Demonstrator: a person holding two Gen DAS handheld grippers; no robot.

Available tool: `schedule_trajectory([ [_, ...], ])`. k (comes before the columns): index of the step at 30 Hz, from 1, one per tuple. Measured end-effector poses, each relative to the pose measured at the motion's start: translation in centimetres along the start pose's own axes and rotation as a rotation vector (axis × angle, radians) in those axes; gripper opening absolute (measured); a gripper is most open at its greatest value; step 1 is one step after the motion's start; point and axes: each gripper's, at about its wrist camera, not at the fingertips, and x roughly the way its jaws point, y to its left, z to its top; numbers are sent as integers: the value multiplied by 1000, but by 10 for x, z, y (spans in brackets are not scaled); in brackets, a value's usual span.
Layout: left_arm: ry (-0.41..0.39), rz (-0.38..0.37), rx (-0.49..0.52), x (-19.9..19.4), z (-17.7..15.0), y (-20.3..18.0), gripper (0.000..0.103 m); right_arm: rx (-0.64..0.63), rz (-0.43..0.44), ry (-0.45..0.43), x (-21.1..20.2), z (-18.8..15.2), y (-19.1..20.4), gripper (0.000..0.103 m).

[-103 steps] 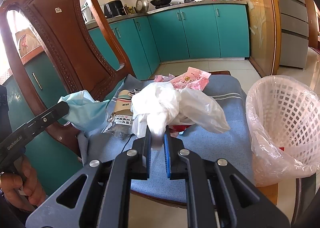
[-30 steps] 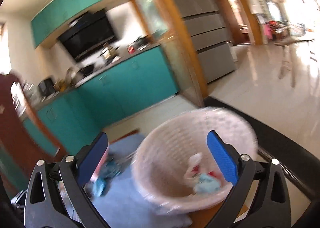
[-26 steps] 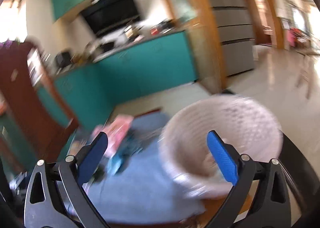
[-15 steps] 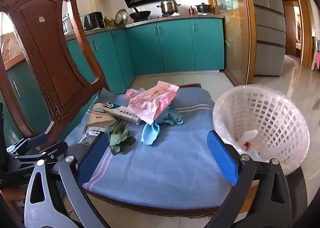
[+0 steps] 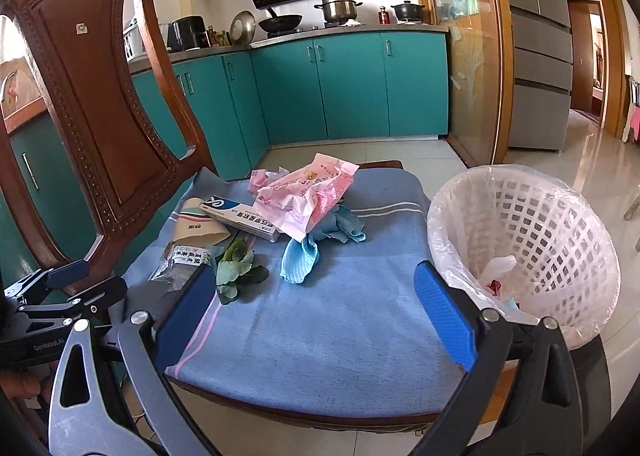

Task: Collect trash
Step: 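Move the left tool toward the snack packet on the cushion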

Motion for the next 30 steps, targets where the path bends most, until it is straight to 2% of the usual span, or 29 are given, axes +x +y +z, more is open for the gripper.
schedule_trajectory([
  [23, 26, 21, 21, 9, -4, -3, 93, 3, 3, 7, -1, 0, -1, 97],
  [30, 40, 65, 54, 19, -3, 2, 93, 3, 4, 11, 0, 0, -1, 97],
])
